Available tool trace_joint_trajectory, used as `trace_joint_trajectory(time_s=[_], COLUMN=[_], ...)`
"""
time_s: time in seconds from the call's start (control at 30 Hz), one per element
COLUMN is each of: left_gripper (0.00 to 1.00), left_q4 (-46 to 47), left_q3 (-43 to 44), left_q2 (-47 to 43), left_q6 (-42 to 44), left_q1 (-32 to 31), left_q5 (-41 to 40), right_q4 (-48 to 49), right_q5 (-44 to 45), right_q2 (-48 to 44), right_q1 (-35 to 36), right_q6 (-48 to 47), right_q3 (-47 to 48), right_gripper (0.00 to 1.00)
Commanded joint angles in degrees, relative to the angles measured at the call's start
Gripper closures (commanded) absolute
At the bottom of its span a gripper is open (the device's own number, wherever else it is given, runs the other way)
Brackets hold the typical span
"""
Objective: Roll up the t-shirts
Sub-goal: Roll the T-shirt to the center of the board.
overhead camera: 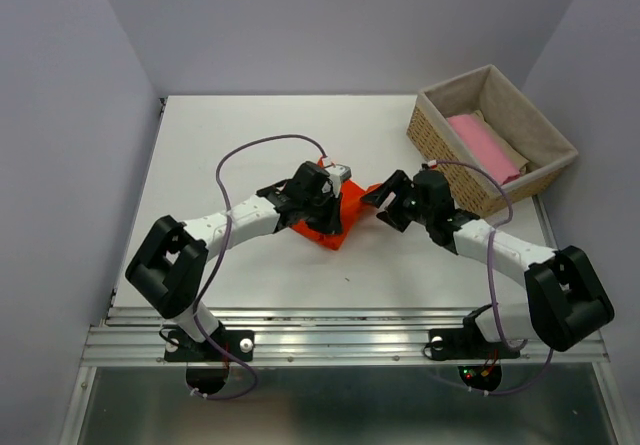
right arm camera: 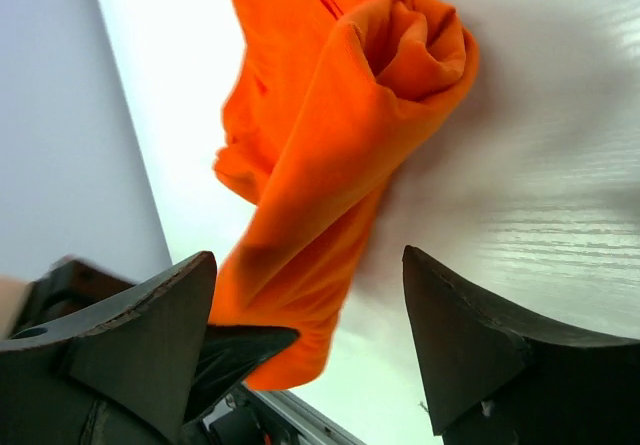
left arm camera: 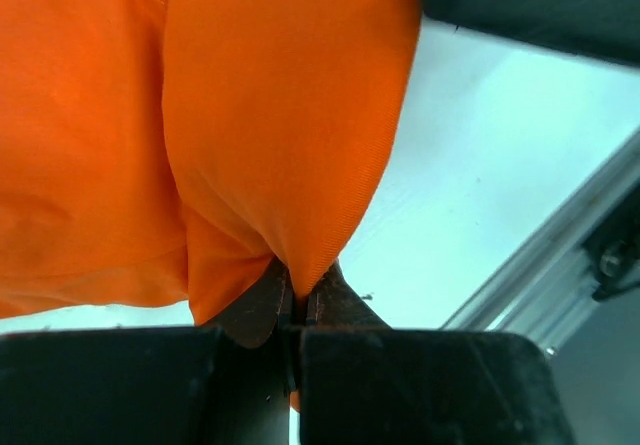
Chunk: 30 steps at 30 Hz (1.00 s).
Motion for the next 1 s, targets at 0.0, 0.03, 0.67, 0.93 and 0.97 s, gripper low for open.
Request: trace_joint_trajectory(time_s=[0.0,0.03,0.67,0.93,0.97], left_gripper=[1.0,1.0,1.0,1.0,1.0], left_q4=[4.94,6.51,20.33,21.91,22.0], left_q3=[-2.64,-3.16,-10.46,-10.64,-10.55], left_q2=[-0.87,-0.52,6.77,7.65,7.57], left_q6=[-1.66,-2.09,-11.76,-12.73,-12.73], left_q1=[3.07,3.51,9.58,10.02,10.11], left_q5=[16.52,18.03,35.01,36.24,36.15], right_q4=[-2.23,-2.93,-4.61,-2.68,-1.63], right_q5=[6.88,7.32,0.65,-1.2,-1.46], right_q2=[-5.78,-6.23,-1.94,4.83,5.63], right_q1=[-0.05,-0.05,1.18,2.33,2.33], right_q6=[-2.62,-3.06,-12.03,-12.21,-12.12], right_q3=[0.42,0.95,4.99,8.6,8.86], right_gripper=[0.2,0.2,0.85,0.85,0.85])
